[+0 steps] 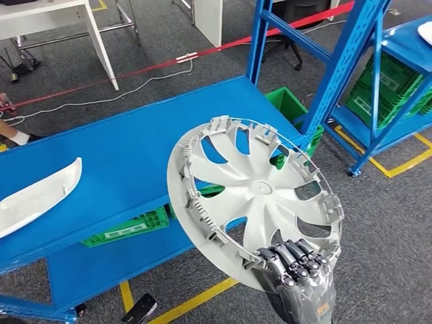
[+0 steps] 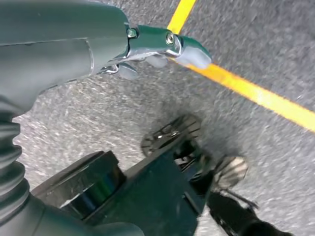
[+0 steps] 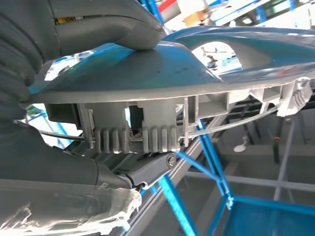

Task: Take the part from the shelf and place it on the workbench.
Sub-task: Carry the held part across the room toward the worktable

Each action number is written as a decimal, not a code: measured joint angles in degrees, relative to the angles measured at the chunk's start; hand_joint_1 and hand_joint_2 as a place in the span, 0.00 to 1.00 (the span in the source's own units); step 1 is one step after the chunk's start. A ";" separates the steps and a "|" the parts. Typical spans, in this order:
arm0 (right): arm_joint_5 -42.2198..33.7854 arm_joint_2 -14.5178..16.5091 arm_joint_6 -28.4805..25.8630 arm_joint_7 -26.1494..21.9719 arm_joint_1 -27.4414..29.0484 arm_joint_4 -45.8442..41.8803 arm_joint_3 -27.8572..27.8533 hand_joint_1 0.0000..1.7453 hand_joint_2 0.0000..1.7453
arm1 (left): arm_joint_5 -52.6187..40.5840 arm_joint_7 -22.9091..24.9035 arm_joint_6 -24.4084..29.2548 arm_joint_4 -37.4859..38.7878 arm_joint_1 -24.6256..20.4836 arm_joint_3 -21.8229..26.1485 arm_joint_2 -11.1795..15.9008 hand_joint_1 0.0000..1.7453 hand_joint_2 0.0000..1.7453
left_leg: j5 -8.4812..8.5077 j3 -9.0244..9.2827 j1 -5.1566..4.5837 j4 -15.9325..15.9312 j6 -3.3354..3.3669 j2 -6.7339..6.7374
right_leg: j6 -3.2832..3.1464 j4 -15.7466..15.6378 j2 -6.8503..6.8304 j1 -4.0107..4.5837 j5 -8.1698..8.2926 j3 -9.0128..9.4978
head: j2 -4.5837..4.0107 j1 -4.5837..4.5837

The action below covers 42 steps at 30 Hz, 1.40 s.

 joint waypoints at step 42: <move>0.19 1.20 0.00 -4.15 7.78 -5.96 -8.57 1.00 1.00 | -2.28 0.48 -1.16 -0.30 -2.35 -0.55 -0.72 0.00 1.00 | 2.00 -3.36 0.22 1.40 -3.08 3.84 | -1.76 -13.17 -2.56 -0.13 3.14 12.01 | 0.00 0.03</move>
